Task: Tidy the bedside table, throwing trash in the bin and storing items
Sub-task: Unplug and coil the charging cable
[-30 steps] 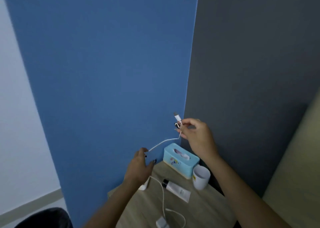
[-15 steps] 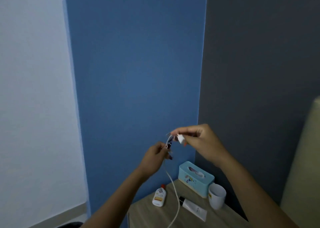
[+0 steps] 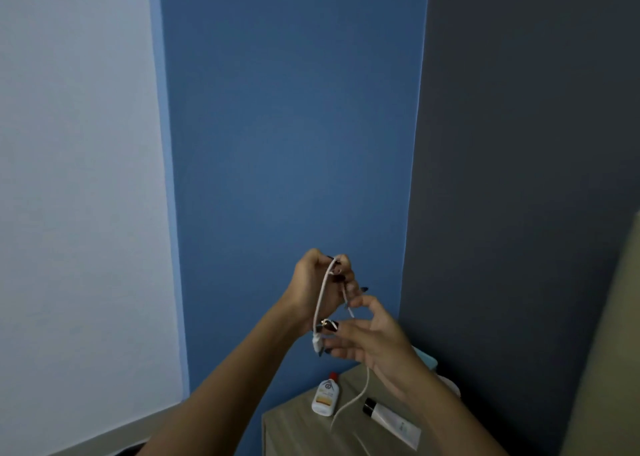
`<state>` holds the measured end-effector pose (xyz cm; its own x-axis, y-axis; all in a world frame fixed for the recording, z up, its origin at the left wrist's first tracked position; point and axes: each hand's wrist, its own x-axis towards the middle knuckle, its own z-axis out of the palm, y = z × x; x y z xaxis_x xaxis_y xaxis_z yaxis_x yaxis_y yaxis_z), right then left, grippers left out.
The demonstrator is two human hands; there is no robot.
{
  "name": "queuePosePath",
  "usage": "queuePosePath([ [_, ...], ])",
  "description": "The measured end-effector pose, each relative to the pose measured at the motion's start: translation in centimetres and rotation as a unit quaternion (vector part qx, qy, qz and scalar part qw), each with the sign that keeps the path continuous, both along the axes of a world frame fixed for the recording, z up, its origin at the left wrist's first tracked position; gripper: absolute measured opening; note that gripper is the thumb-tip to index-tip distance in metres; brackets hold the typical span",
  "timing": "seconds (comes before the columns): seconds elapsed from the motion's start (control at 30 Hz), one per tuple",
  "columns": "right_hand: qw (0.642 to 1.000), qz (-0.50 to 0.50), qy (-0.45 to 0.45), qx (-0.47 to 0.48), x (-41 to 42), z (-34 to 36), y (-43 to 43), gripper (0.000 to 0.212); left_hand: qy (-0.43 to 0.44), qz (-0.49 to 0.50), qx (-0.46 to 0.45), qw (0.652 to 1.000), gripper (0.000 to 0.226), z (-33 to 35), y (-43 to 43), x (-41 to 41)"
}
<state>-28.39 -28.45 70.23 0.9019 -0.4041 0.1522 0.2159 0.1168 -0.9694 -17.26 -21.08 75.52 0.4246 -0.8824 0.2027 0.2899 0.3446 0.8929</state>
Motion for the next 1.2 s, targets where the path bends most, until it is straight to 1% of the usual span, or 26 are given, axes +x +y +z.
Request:
queuePosePath([
  [0.07, 1.000, -0.022, 0.004, 0.002, 0.5, -0.3, 0.0, 0.046, 0.019, -0.025, -0.026, 0.999, 0.024, -0.1, 0.3, 0.2],
  [0.13, 0.999, -0.044, 0.002, -0.003, 1.1, -0.4, -0.4, 0.049, 0.041, -0.043, -0.039, 0.997, 0.033, -0.2, 0.5, 0.5],
  [0.17, 0.998, -0.056, 0.005, -0.021, 1.4, -0.3, -0.8, 0.044, 0.043, -0.046, -0.035, 0.997, 0.037, -0.2, 0.6, 0.7],
  [0.23, 0.994, -0.082, 0.007, -0.073, 1.7, 0.0, -2.0, 0.022, 0.029, -0.030, -0.003, 0.999, 0.045, -0.2, 0.8, 1.3],
  [0.27, 0.988, -0.104, 0.006, -0.114, 1.8, 0.1, -2.8, 0.013, 0.006, -0.004, 0.025, 1.000, 0.051, -0.3, 0.9, 1.6],
  [0.3, 0.974, -0.141, 0.005, -0.179, 1.9, 0.3, -3.6, 0.011, -0.031, 0.029, 0.063, 0.997, 0.052, -0.3, 1.0, 1.7],
  [0.33, 0.947, -0.184, 0.008, -0.262, 2.0, 0.6, -4.2, 0.009, -0.078, 0.056, 0.099, 0.990, 0.045, -0.4, 1.1, 1.7],
  [0.37, 0.908, -0.224, 0.014, -0.354, 2.3, 0.9, -4.7, 0.006, -0.116, 0.066, 0.124, 0.983, 0.033, -0.4, 1.2, 1.6],
  [0.4, 0.859, -0.260, 0.022, -0.440, 2.4, 1.3, -4.9, 0.006, -0.145, 0.057, 0.134, 0.979, 0.025, -0.6, 1.3, 1.5],
  [0.47, 0.762, -0.311, 0.032, -0.567, 2.9, 2.0, -4.8, 0.011, -0.161, 0.030, 0.132, 0.978, 0.024, -0.8, 1.4, 1.2],
  [0.5, 0.724, -0.323, 0.033, -0.608, 3.3, 2.3, -4.7, 0.014, -0.161, 0.022, 0.132, 0.978, 0.026, -0.6, 1.6, 0.9],
  [0.57, 0.663, -0.342, 0.020, -0.666, 4.0, 2.5, -4.8, 0.019, -0.184, 0.026, 0.140, 0.973, 0.028, 0.0, 2.1, 0.5],
  [0.63, 0.625, -0.358, -0.006, -0.694, 4.4, 2.8, -4.9, 0.024, -0.227, 0.054, 0.149, 0.961, 0.030, 0.5, 2.6, 0.0],
  [0.67, 0.619, -0.365, -0.018, -0.695, 4.5, 3.1, -5.0, 0.025, -0.239, 0.075, 0.148, 0.957, 0.034, 0.6, 2.9, -0.2],
  [0.7, 0.628, -0.370, -0.023, -0.685, 4.7, 3.3, -5.4, 0.024, -0.251, 0.099, 0.143, 0.952, 0.044, 0.7, 3.1, -0.2],
  [0.73, 0.646, -0.376, -0.026, -0.664, 4.6, 3.6, -5.8, 0.024, -0.268, 0.130, 0.140, 0.944, 0.055, 0.8, 3.3, -0.2],
  [0.77, 0.673, -0.382, -0.023, -0.633, 4.6, 3.9, -6.4, 0.024, -0.291, 0.159, 0.147, 0.932, 0.061, 1.0, 3.5, -0.1],
  [0.8, 0.702, -0.390, -0.016, -0.596, 4.6, 4.1, -7.1, 0.026, -0.308, 0.177, 0.163, 0.920, 0.060, 1.2, 3.9, 0.1],
  [0.87, 0.747, -0.399, 0.011, -0.532, 4.7, 4.3, -8.4, 0.029, -0.313, 0.153, 0.215, 0.912, 0.041, 1.8, 4.6, 0.6],
  [0.9, 0.764, -0.395, 0.025, -0.509, 4.9, 4.0, -8.8, 0.029, -0.300, 0.118, 0.237, 0.916, 0.030, 1.9, 4.8, 0.8],
  [0.93, 0.780, -0.386, 0.034, -0.491, 5.1, 3.6, -8.7, 0.030, -0.275, 0.082, 0.241, 0.927, 0.026, 1.9, 5.0, 0.8],
  [0.97, 0.792, -0.374, 0.043, -0.481, 5.5, 2.9, -8.4, 0.030, -0.234, 0.056, 0.225, 0.944, 0.027, 1.9, 4.9, 0.7],
  [1.03, 0.803, -0.336, 0.065, -0.488, 6.2, 1.2, -7.1, 0.028, -0.121, 0.034, 0.138, 0.982, 0.028, 1.9, 3.9, 0.4],
  [1.1, 0.824, -0.264, 0.080, -0.495, 6.8, -0.8, -4.6, 0.023, -0.020, 0.064, 0.034, 0.997, 0.027, 2.2, 2.1, 0.4],
  [1.13, 0.830, -0.220, 0.088, -0.505, 7.0, -1.7, -3.1, 0.023, 0.001, 0.095, -0.004, 0.996, 0.027, 2.6, 1.2, 0.5],
  [1.2, 0.822, -0.151, 0.094, -0.541, 6.8, -2.7, 0.3, 0.034, -0.026, 0.175, -0.037, 0.984, 0.024, 3.0, 0.0, 1.2],
])
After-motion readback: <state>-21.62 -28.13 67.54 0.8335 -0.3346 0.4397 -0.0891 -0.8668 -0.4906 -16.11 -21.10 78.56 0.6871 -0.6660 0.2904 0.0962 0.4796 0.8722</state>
